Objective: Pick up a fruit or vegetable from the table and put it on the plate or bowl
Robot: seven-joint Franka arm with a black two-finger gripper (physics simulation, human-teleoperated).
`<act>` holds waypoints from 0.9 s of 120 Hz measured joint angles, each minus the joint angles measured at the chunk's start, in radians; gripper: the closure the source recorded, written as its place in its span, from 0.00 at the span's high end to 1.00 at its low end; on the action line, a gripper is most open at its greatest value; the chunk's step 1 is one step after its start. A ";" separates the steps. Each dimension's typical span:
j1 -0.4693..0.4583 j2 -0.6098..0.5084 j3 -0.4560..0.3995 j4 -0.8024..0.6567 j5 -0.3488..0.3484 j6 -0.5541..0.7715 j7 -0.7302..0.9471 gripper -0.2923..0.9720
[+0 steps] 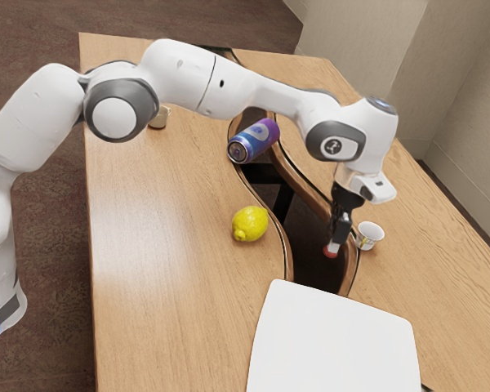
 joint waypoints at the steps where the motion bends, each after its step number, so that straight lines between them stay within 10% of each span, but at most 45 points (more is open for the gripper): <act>1: 0.000 0.003 -0.001 0.001 0.001 0.001 0.001 0.77; 67: -0.001 0.055 -0.024 0.009 0.012 0.014 0.030 0.76; 108: 0.000 0.064 -0.022 0.014 0.016 0.014 0.026 0.45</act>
